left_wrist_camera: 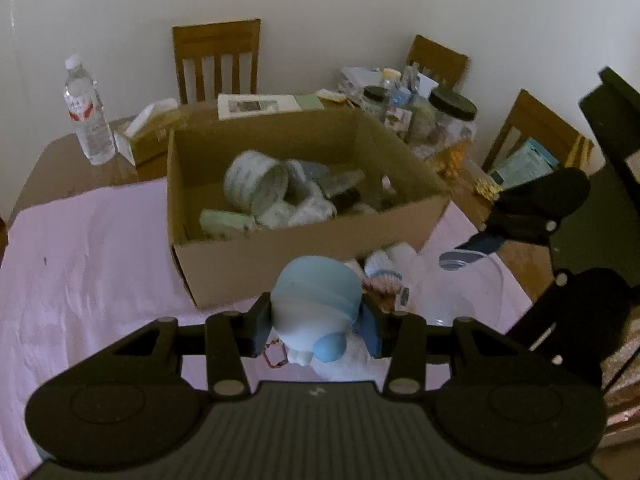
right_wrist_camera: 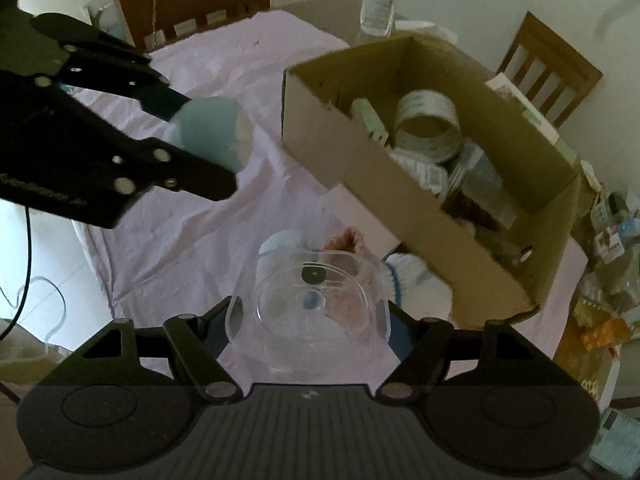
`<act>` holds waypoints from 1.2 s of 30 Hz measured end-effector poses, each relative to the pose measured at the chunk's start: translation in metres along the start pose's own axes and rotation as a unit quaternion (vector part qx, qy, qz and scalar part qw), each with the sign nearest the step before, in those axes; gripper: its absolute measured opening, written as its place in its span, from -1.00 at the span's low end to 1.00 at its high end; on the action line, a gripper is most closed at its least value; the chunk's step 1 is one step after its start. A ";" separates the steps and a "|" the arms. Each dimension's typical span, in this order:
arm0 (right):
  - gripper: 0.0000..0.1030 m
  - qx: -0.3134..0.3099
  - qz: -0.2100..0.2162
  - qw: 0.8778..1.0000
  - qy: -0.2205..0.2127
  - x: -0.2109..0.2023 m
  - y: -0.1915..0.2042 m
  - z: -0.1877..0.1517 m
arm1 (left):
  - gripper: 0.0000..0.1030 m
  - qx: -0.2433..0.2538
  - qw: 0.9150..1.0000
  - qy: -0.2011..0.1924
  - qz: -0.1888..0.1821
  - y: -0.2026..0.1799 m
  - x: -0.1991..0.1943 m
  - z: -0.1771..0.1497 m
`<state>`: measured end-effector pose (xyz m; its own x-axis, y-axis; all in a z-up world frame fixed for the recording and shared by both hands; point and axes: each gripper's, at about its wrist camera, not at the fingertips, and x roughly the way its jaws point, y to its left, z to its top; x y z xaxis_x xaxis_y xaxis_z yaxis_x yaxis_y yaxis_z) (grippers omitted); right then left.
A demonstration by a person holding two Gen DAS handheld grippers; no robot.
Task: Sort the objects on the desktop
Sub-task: 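Carry the plush toy and glass bowl into the cardboard box with both tools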
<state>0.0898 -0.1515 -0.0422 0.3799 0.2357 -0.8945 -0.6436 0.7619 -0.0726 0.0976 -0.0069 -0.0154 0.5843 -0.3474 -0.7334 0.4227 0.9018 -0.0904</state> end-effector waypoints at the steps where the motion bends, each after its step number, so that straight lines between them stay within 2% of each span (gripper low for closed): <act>1: 0.54 0.000 0.000 1.000 -0.003 -0.003 -0.003 0.001 | -0.14 -0.003 1.000 -0.003 -0.001 0.000 0.001 0.005; 15: 0.54 0.011 -0.031 0.998 -0.052 -0.025 -0.052 0.027 | -0.14 0.007 0.999 -0.041 0.013 0.007 0.012 0.059; 25: 0.54 0.018 -0.050 0.996 -0.069 -0.026 -0.078 0.051 | -0.14 0.014 0.998 -0.045 0.032 0.022 0.033 0.086; 32: 0.54 0.035 -0.058 0.995 -0.072 -0.025 -0.092 0.060 | -0.11 0.009 0.998 -0.032 0.048 0.039 0.058 0.095; 33: 0.54 0.036 -0.059 0.995 -0.072 -0.025 -0.093 0.060 | -0.08 0.008 0.998 -0.033 0.055 0.041 0.062 0.095; 34: 0.54 0.037 -0.060 0.995 -0.071 -0.024 -0.095 0.061 | 0.25 0.009 0.998 -0.031 0.063 0.043 0.066 0.096; 35: 0.54 0.037 -0.061 0.995 -0.071 -0.024 -0.096 0.062 | 0.71 0.009 0.997 -0.024 0.070 0.045 0.071 0.096; 36: 0.54 0.039 -0.063 0.995 -0.070 -0.023 -0.097 0.063 | 0.77 0.010 0.997 -0.020 0.079 0.047 0.074 0.096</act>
<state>0.1849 -0.1933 0.0134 0.5474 0.2130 -0.8093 -0.5338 0.8336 -0.1417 0.2278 -0.0148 -0.0096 0.6712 -0.2120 -0.7103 0.3371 0.9407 0.0377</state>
